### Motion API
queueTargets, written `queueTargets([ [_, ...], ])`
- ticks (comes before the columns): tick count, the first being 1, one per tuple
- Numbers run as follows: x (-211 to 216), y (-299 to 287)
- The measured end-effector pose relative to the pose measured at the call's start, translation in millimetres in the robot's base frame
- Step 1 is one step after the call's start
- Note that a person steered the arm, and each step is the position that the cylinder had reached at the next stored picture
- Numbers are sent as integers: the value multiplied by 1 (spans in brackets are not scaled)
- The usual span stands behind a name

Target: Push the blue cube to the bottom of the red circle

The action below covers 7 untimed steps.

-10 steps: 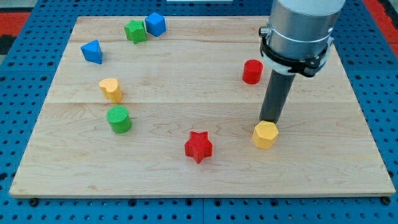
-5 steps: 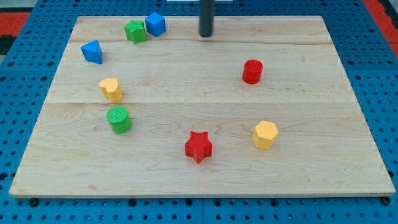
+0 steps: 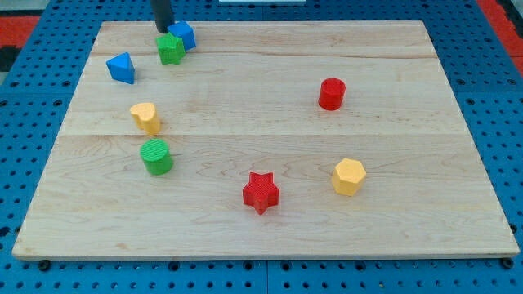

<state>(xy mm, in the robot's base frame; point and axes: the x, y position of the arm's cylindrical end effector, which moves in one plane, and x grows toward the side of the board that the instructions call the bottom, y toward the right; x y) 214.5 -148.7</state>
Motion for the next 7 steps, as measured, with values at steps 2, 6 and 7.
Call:
queueTargets([
  [2, 40, 94],
  [6, 144, 78],
  [7, 166, 60],
])
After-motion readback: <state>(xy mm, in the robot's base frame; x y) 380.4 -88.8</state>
